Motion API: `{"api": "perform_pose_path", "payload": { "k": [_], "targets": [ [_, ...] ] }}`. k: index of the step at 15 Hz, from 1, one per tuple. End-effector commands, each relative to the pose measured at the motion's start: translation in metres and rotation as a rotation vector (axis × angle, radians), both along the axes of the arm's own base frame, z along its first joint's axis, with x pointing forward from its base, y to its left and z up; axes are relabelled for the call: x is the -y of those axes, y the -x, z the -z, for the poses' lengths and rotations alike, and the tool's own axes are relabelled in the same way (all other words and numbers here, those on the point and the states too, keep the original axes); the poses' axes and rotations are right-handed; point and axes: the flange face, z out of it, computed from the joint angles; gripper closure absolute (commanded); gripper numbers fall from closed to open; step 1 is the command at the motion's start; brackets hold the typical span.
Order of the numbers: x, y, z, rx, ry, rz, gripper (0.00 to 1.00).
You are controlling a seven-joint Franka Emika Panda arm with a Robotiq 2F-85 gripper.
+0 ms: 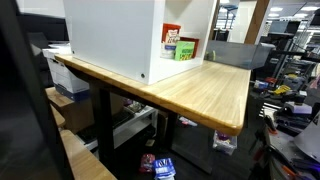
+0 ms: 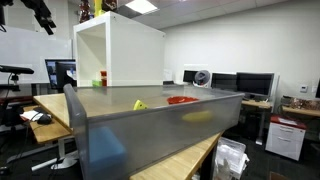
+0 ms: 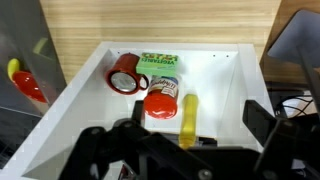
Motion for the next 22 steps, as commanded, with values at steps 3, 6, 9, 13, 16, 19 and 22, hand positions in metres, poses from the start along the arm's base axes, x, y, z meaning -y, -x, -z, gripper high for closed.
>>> {"api": "perform_pose_path", "payload": {
  "k": [3, 6, 9, 13, 16, 19, 22],
  "targets": [
    [0.005, -0.024, 0.064, -0.080, 0.026, -0.008, 0.00],
    [0.010, -0.031, 0.088, -0.125, 0.000, -0.038, 0.00],
    [0.012, -0.042, 0.108, -0.140, -0.061, -0.110, 0.00],
    [0.017, -0.055, 0.140, -0.207, -0.074, -0.153, 0.00],
    [0.021, -0.064, 0.159, -0.247, -0.066, -0.167, 0.00],
    [0.026, -0.075, 0.171, -0.264, -0.047, -0.191, 0.00],
    [0.033, -0.081, 0.172, -0.276, -0.008, -0.281, 0.00]
  ]
}}
